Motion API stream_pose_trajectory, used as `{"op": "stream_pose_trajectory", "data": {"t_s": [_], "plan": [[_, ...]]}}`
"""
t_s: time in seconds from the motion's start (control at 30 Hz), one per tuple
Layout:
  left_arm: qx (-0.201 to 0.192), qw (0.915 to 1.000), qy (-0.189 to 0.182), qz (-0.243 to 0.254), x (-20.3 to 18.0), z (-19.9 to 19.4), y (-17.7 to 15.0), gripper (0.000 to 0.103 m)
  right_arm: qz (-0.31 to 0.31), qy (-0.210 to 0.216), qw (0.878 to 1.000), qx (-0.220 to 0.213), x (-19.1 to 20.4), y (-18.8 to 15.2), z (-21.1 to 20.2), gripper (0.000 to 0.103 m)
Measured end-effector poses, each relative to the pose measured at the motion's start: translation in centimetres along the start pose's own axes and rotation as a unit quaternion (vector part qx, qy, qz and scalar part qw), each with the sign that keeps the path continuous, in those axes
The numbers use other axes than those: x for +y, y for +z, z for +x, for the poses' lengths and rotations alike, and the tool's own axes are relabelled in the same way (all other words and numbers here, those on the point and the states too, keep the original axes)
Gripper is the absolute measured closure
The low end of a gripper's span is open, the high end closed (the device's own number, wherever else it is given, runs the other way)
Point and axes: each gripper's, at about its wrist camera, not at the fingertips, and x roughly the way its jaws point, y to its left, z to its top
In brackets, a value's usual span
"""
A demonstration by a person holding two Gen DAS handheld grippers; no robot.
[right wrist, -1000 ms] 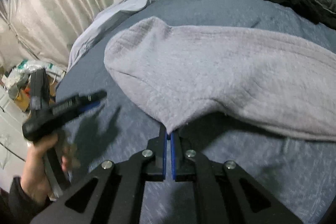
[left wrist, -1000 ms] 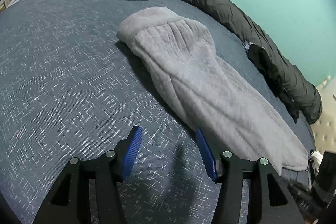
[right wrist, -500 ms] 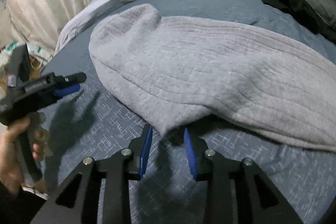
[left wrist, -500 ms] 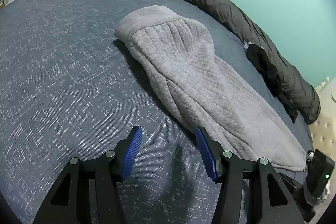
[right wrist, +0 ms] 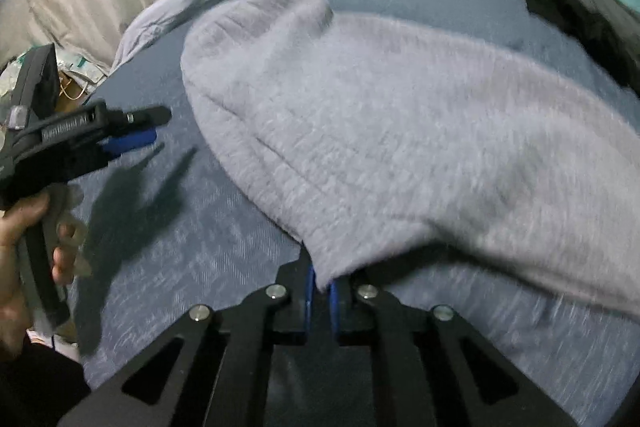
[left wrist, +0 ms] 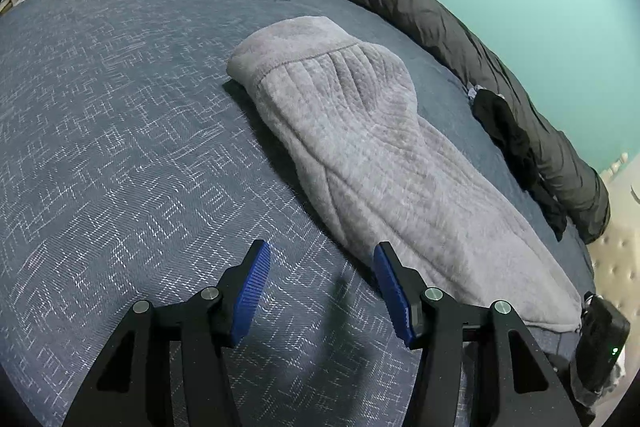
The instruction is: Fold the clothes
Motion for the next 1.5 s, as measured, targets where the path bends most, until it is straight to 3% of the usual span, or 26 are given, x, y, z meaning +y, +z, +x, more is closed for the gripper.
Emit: {"op": "stream_pose_trajectory", "data": {"t_s": [0.3, 0.47, 0.63, 0.73, 0.87, 1.0, 1.2, 1.37, 1.5], "plan": [[0.000, 1.0000, 0.004, -0.006, 0.4, 0.1, 0.2, 0.045, 0.068, 0.047, 0.996, 0.042, -1.7, 0.2, 0.0, 0.098], [0.000, 0.9999, 0.005, -0.012, 0.9, 0.1, 0.5, 0.044, 0.074, 0.044, 0.995, 0.055, -2.2, -1.0, -2.2, 0.093], [-0.001, 0.9999, 0.007, -0.008, 0.2, 0.3, 0.5, 0.044, 0.098, 0.034, 0.994, -0.019, -4.7, -1.5, -6.5, 0.089], [0.002, 0.9999, 0.009, -0.005, 0.1, 0.6, 0.5, 0.044, 0.122, 0.013, 0.991, -0.058, -6.7, -0.7, -8.3, 0.067], [-0.005, 0.9998, 0.019, 0.001, 0.1, 0.7, 1.4, 0.042, 0.142, 0.003, 0.986, -0.089, -8.0, -1.4, -9.7, 0.066], [-0.011, 0.9993, 0.033, 0.012, -0.5, 0.6, 2.5, 0.037, 0.165, 0.004, 0.980, -0.113, -8.6, -4.4, -10.7, 0.066], [-0.014, 0.9955, 0.060, 0.072, -3.3, 1.7, 6.5, 0.035, 0.183, 0.013, 0.974, -0.132, -9.2, -8.3, -11.3, 0.066], [-0.012, 0.9913, 0.090, 0.095, -4.4, 3.7, 12.0, 0.034, 0.207, 0.031, 0.966, -0.148, -10.4, -8.4, -11.3, 0.066], [0.001, 0.9877, 0.116, 0.105, -4.2, 5.6, 15.9, 0.027, 0.193, 0.019, 0.968, -0.158, -10.6, -8.4, -11.5, 0.066]]}}
